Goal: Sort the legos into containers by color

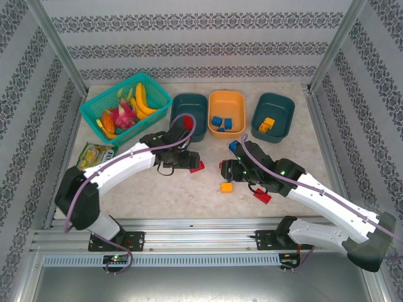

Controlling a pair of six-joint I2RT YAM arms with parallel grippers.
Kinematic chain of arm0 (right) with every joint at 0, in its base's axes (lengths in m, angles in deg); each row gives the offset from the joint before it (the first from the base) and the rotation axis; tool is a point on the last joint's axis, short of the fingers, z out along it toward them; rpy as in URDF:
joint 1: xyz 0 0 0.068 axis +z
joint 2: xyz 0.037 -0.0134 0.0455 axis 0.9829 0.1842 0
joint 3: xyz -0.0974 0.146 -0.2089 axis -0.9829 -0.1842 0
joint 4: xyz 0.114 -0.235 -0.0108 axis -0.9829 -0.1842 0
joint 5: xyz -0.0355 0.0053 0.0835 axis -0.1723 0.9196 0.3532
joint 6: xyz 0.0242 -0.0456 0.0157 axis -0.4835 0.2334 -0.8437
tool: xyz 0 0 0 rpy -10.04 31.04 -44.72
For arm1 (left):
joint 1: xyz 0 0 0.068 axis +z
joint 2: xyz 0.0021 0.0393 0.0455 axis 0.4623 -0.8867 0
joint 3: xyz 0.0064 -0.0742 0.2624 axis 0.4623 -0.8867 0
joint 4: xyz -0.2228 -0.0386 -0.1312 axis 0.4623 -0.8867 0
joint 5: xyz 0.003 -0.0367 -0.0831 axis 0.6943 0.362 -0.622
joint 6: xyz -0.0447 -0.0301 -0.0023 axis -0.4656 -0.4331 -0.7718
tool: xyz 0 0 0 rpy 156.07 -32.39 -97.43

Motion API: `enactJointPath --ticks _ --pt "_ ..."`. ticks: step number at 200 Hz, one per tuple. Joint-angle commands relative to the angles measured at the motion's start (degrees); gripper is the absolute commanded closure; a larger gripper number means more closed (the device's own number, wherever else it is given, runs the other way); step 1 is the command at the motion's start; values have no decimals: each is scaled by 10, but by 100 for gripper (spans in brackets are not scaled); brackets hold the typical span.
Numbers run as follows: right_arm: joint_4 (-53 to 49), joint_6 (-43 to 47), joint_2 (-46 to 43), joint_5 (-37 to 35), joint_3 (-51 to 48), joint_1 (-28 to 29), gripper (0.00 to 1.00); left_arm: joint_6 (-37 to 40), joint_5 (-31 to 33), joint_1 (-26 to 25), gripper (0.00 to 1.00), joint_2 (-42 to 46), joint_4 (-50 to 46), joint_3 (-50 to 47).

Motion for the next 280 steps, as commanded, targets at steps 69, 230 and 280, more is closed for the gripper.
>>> enactJointPath --ticks 69,230,280 --pt "13 -16 -103 10 -37 4 45 336 -14 -7 19 -171 -28 99" --pt "31 -38 -108 18 -48 -21 43 278 22 -17 69 -191 -29 112" --pt "64 3 -70 51 16 -64 42 232 17 37 70 -172 -127 265"
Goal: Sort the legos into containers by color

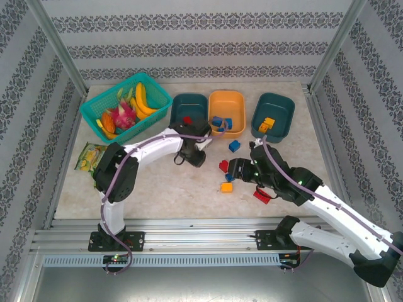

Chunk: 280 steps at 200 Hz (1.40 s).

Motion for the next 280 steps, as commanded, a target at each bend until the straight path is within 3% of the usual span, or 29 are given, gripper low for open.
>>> enactJointPath --ticks 1,75,174,240,280 --pt "39 33 16 29 43 -25 42 -28 4 35 70 23 -60 85" --pt "98 40 146 146 148 -130 37 -9 -4 113 70 -136 -107 317" --pt "111 18 167 163 132 -144 37 -38 -24 123 68 -261 -77 366" --pt "111 15 175 162 129 -145 36 -54 -27 126 41 -260 -80 373" --pt "88 23 204 125 154 -129 36 -73 -18 126 34 -192 -85 367"
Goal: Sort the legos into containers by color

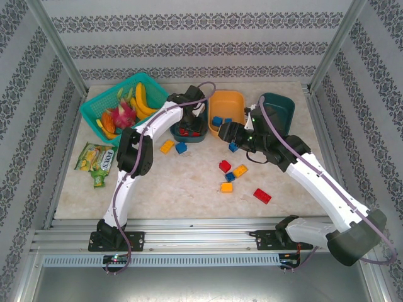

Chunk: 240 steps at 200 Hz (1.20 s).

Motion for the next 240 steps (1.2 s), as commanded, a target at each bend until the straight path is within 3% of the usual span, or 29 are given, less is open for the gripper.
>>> enactJointPath --ticks 1,34,73,104,132,184,240 --pt "-14 2 24 -27 20 12 36 -23 4 6 33 71 -17 9" --pt "-20 -15 87 -89 54 68 38 -116 22 25 32 218 20 -100" --pt "-25 -69 207 -151 128 148 43 -251 63 40 27 450 58 -371" --pt "-31 -108 307 -189 198 197 43 -335 58 41 25 655 82 -596" --pt "-53 -156 395 -206 267 222 43 -395 65 42 19 828 63 -734" --pt "-120 -197 556 -248 435 253 43 -455 78 42 16 1042 -47 -826" --pt "-153 -209 670 -303 548 255 41 -434 92 41 16 1104 -85 -800"
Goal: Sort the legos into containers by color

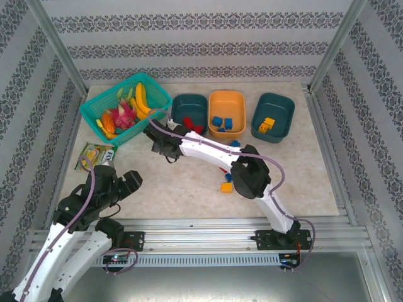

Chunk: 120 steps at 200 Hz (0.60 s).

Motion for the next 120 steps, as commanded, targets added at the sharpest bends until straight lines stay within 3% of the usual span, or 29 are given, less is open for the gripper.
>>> enactJointPath --ticks 1,63,120 --pt "-28 -2 35 -56 41 4 41 3 18 1 16 14 -36 21" --pt "-61 23 146 -79 173 -1 31 25 13 0 16 17 -62 50" --pt "-157 9 237 -105 311 -9 32 32 11 0 16 28 -76 61"
